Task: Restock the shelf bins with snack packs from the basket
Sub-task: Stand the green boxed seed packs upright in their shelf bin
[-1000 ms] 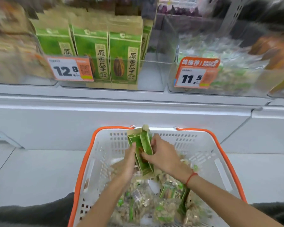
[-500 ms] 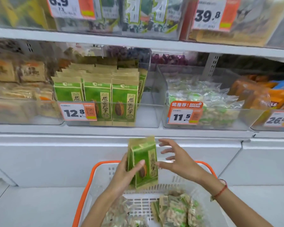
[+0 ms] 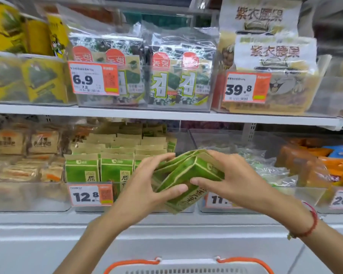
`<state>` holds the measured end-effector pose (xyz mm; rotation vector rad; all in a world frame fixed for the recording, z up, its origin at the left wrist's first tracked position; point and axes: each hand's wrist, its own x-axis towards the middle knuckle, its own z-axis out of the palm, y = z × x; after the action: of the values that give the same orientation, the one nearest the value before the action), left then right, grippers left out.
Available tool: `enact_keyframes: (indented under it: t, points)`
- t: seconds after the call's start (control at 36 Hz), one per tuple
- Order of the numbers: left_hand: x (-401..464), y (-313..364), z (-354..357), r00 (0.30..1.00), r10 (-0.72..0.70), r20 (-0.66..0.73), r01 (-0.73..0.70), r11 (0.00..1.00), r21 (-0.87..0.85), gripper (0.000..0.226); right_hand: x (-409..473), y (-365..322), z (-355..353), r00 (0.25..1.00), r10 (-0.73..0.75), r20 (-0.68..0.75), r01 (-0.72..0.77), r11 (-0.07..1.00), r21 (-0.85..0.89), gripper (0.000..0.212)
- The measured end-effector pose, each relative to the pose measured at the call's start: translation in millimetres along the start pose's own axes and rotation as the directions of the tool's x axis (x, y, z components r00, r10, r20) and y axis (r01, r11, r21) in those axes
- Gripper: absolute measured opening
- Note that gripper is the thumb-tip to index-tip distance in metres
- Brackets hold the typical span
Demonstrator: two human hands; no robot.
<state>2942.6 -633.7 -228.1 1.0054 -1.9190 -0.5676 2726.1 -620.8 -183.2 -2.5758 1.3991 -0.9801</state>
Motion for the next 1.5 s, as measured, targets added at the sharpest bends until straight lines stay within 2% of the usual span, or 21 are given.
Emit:
enact_keyframes:
  t: [0.08, 0.14, 0.19, 0.25, 0.31, 0.36, 0.47, 0.53, 0.58, 0.72, 0.83, 0.94, 1.0, 1.08, 1.17, 1.28, 1.36, 1.5]
  points:
    - [28, 1, -19, 0.986, 0.079, -0.147, -0.055, 0.985, 0.162, 0.047, -9, 10, 5, 0.957, 0.066, -0.282, -0.058, 0.998, 0.034, 0.037]
    - [51, 4, -23, 0.968, 0.156, -0.198, -0.074, 0.926, 0.370, 0.034, -13, 14, 12, 0.912, 0.096, -0.398, -0.088, 0.995, 0.039, 0.039]
    - [77, 2, -19, 0.973, 0.206, -0.103, -0.102, 0.784, 0.612, 0.026, -14, 18, 20, 0.872, 0.114, -0.476, -0.104, 0.993, 0.047, 0.044]
    - [105, -3, -8, 0.978, 0.204, 0.035, -0.156, 0.613, 0.774, 0.028, -15, 25, 27, 0.829, 0.136, -0.542, -0.123, 0.991, 0.060, 0.048]
    - [129, -7, 0, 0.987, 0.114, 0.109, -0.152, 0.499, 0.853, 0.031, -16, 33, 33, 0.787, 0.162, -0.596, -0.140, 0.987, 0.084, 0.050]
    - [148, -8, 6, 0.980, -0.075, 0.183, -0.129, 0.462, 0.878, 0.030, -16, 38, 35, 0.761, 0.185, -0.621, -0.168, 0.982, 0.087, 0.051]
    - [170, -4, 18, 0.856, -0.388, 0.342, -0.142, 0.459, 0.877, 0.034, -9, 40, 37, 0.765, 0.195, -0.614, -0.222, 0.975, 0.033, 0.050]
    - [176, -6, 23, 0.790, -0.514, 0.334, -0.117, 0.408, 0.906, 0.039, -4, 40, 39, 0.769, 0.203, -0.607, -0.235, 0.972, 0.027, 0.050]
    - [177, -11, 25, 0.754, -0.587, 0.293, -0.087, 0.353, 0.931, 0.041, 2, 40, 43, 0.768, 0.213, -0.603, -0.237, 0.971, 0.042, 0.049]
    - [176, -26, 14, 0.763, -0.562, 0.320, -0.080, 0.409, 0.909, 0.025, 15, 39, 54, 0.756, 0.195, -0.624, -0.265, 0.964, -0.020, 0.043]
    - [176, -38, 15, 0.825, -0.485, 0.288, -0.039, 0.461, 0.887, 0.027, 26, 38, 56, 0.774, 0.168, -0.611, -0.277, 0.957, -0.088, 0.048]
    - [177, -47, 17, 0.878, -0.443, 0.183, 0.088, 0.524, 0.847, 0.033, 43, 33, 53, 0.802, 0.038, -0.596, -0.284, 0.902, -0.324, 0.048]
    - [180, -53, 15, 0.855, -0.488, 0.176, 0.162, 0.574, 0.803, 0.047, 53, 32, 51, 0.840, 0.008, -0.543, -0.278, 0.866, -0.416, 0.048]
    - [186, -60, 10, 0.812, -0.521, 0.264, 0.180, 0.654, 0.735, 0.068, 72, 28, 50, 0.912, 0.063, -0.405, -0.277, 0.823, -0.496, 0.041]
    - [190, -60, 2, 0.742, -0.582, 0.334, 0.212, 0.676, 0.706, 0.060, 93, 29, 53, 0.945, 0.117, -0.305, -0.280, 0.772, -0.570, 0.033]
    - [199, -63, -3, 0.670, -0.640, 0.377, 0.212, 0.651, 0.729, 0.064, 119, 37, 65, 0.956, 0.188, -0.225, -0.291, 0.689, -0.664, 0.032]
    - [201, -67, 2, 0.748, -0.559, 0.359, 0.206, 0.709, 0.674, 0.055, 135, 50, 70, 0.962, 0.229, -0.152, -0.269, 0.674, -0.688, 0.042]
    - [200, -65, -7, 0.851, -0.428, 0.306, 0.162, 0.767, 0.621, 0.039, 160, 72, 70, 0.954, 0.297, -0.050, -0.268, 0.760, -0.592, 0.050]
